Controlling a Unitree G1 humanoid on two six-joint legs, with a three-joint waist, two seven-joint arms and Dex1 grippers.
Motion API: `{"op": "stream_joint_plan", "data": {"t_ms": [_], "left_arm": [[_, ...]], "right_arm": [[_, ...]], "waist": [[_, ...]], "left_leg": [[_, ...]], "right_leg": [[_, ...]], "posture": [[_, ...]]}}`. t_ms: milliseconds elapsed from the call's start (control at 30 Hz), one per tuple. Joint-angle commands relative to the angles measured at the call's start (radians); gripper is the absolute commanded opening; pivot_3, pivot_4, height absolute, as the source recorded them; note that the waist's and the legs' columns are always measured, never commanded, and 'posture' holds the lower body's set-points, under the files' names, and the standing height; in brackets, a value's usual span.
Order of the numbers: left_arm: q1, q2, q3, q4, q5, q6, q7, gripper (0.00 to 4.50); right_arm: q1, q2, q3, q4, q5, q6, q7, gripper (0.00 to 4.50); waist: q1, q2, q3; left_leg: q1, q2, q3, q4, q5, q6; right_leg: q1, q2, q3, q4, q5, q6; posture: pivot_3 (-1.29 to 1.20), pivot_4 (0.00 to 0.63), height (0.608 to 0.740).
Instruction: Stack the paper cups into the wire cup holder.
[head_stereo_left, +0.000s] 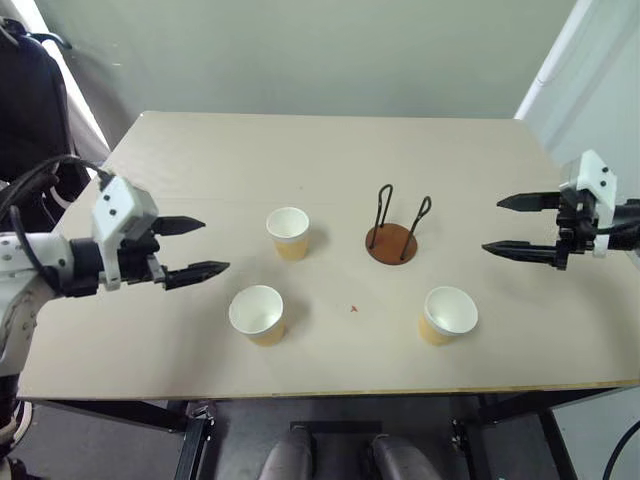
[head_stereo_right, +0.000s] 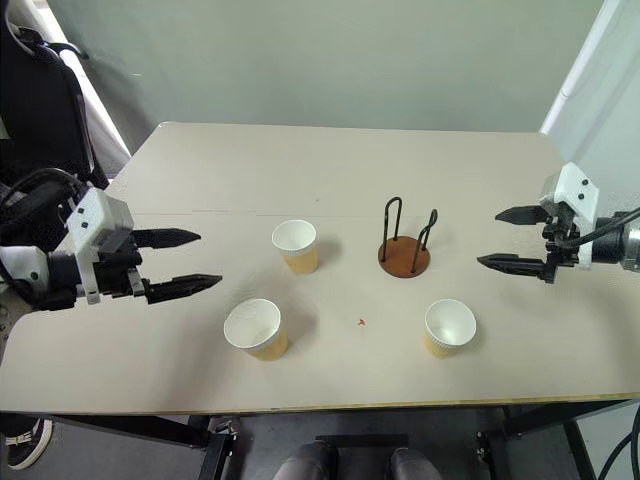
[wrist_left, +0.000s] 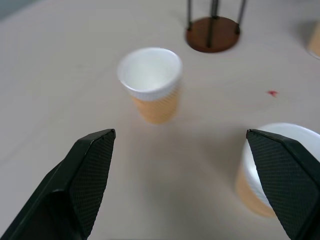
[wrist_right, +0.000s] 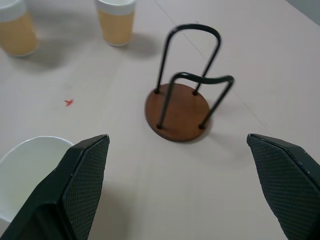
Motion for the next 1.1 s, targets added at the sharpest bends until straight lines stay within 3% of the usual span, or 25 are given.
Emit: {"op": "stream_joint_plan", "data": {"t_ms": [33, 233, 433, 767, 1100], "left_arm": [[-0.031, 0.007, 0.003, -0.006, 0.024, -0.012, 0.032, 4.48], [-0.063, -0.031, 0.025, 0.002, -0.007, -0.007, 0.059, 4.48], [-0.072, -0.062, 0.042, -0.011, -0.033, -0.004, 0.088, 4.48], [-0.091, -0.014, 0.044, -0.056, -0.126, 0.039, -0.031, 4.48], [-0.068, -0.010, 0.042, -0.074, -0.130, 0.043, -0.025, 4.48]], "right_arm": [[-0.028, -0.031, -0.020, -0.037, 0.008, 0.052, -0.019, 4.47], [-0.045, -0.048, -0.009, -0.048, 0.015, 0.141, -0.020, 4.47], [-0.062, 0.014, -0.007, -0.064, 0.026, 0.148, -0.062, 4.47], [-0.225, 0.167, 0.117, 0.007, -0.045, 0.499, -0.326, 4.47], [-0.339, 0.399, -0.058, 0.042, 0.061, 0.887, -0.531, 4.47]], "waist": [[0.000, 0.000, 0.000], [0.000, 0.000, 0.000], [-0.003, 0.000, 0.000], [-0.002, 0.000, 0.000], [-0.007, 0.000, 0.000]], "left_leg": [[0.000, 0.000, 0.000, 0.000, 0.000, 0.000], [0.000, 0.000, 0.000, -0.001, 0.000, 0.000], [0.000, 0.000, 0.000, -0.001, 0.000, 0.000], [0.000, 0.000, 0.000, 0.000, 0.000, 0.000], [0.000, 0.000, 0.000, -0.004, 0.001, -0.001]], "right_leg": [[0.000, 0.000, 0.000, 0.000, 0.000, 0.000], [-0.001, 0.000, 0.000, 0.000, 0.000, 0.000], [-0.001, 0.000, 0.000, 0.000, 0.000, 0.000], [-0.002, 0.000, 0.000, 0.001, 0.000, 0.000], [-0.005, 0.000, 0.000, 0.002, 0.000, 0.000]], "posture": [[0.00, 0.150, 0.740], [0.00, 0.150, 0.740], [0.00, 0.150, 0.740], [0.00, 0.150, 0.740], [0.00, 0.150, 0.740]]}}
